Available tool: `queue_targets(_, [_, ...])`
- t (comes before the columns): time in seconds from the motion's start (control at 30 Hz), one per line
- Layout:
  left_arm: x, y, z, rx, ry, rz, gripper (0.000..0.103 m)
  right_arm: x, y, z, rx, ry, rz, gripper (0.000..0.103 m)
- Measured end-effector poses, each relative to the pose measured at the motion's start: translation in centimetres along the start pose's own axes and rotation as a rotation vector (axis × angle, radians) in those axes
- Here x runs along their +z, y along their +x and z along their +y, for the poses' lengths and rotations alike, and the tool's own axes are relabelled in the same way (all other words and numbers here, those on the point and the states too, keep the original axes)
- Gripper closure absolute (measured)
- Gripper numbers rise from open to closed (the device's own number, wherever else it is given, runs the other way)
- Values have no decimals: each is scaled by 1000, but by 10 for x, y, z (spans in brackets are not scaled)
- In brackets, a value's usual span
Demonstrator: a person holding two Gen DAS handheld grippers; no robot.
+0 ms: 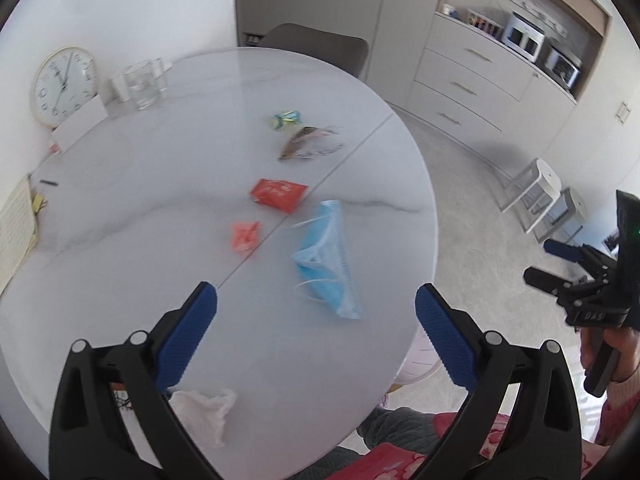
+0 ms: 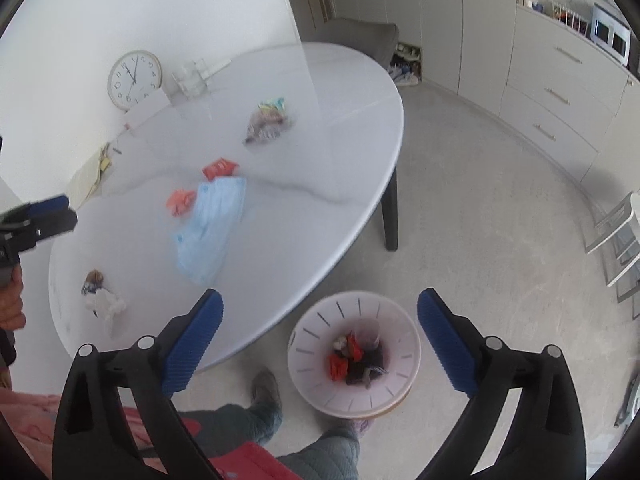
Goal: Collect trash
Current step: 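Move the right tool to the white tissue and grasp it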
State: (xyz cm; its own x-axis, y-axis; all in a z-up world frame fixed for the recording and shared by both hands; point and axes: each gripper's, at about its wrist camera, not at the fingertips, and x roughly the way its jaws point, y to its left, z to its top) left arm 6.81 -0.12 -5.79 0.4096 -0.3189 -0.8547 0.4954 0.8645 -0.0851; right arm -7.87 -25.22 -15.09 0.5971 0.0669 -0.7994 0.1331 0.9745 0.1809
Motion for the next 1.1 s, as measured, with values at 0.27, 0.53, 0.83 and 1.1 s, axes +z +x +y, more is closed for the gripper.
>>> queue_targets(0.27, [-21, -13, 50, 64, -100, -2, 8, 20, 21, 43, 45, -75, 27, 2])
queue_targets(0.53, [-43, -25, 97, 87, -172, -10, 8, 28, 40, 90, 102, -165, 64, 2])
queue_targets(0.83, [-101, -32, 178, 136, -278, 53, 8, 13, 73, 185, 250, -352, 148, 2])
queue_targets(1.1, [-140, -31, 214, 134, -308, 111, 8, -33, 116, 283, 427, -576, 242, 2])
